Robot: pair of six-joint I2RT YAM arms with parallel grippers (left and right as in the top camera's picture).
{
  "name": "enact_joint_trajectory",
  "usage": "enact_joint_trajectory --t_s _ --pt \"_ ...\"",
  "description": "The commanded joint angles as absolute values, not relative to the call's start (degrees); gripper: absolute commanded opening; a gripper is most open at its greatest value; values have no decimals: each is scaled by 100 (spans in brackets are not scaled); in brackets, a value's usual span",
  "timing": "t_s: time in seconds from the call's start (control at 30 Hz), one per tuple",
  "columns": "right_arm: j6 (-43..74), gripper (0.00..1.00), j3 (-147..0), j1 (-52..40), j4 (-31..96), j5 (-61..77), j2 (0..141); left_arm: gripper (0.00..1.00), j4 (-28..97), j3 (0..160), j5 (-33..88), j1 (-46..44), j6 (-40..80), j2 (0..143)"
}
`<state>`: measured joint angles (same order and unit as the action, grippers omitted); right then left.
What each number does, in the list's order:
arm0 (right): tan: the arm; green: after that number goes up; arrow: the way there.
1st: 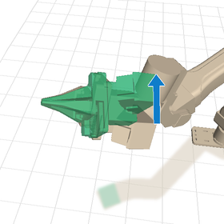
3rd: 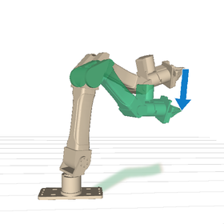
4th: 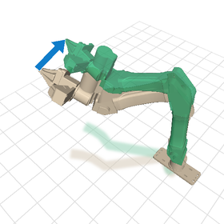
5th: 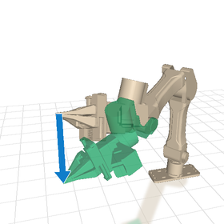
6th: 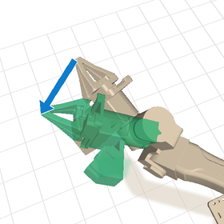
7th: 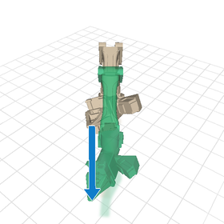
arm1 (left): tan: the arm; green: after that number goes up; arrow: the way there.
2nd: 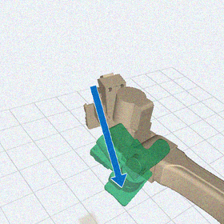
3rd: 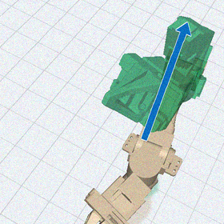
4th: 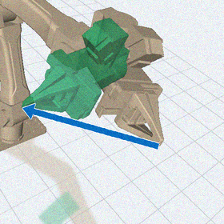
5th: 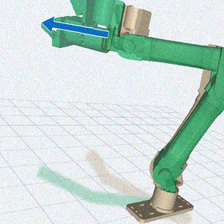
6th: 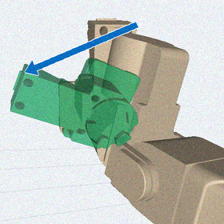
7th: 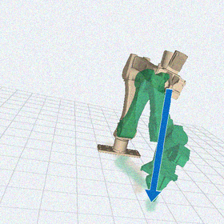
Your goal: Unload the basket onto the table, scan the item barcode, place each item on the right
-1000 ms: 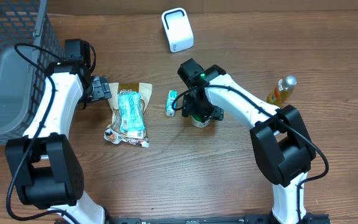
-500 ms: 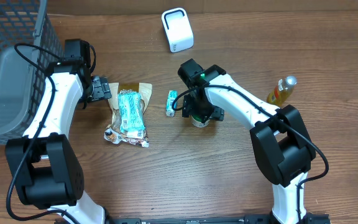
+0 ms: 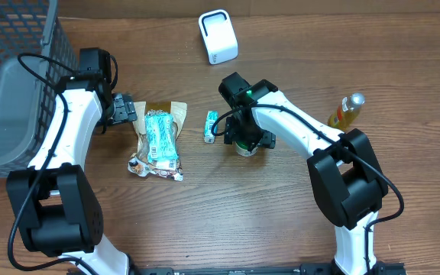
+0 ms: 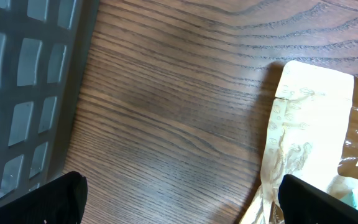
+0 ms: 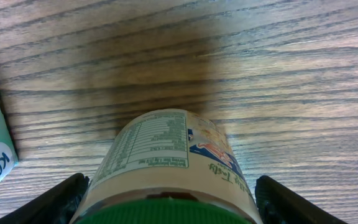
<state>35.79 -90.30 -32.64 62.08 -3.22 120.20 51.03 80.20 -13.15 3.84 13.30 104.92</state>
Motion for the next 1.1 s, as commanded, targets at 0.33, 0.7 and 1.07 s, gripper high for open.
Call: enact_joint_trajectory --t_s 0.33,0.7,1.07 --pt "3553 82 -8993 -3251 6180 -526 12057 99 5092 8051 -1391 362 1308 10488" --pt "3551 82 -8812 -3251 6023 -526 12057 99 5092 8051 -1391 362 1306 10488" --pt "3551 75 -8825 -3249 6051 -484 12055 99 5092 8051 -1391 362 1308 10488"
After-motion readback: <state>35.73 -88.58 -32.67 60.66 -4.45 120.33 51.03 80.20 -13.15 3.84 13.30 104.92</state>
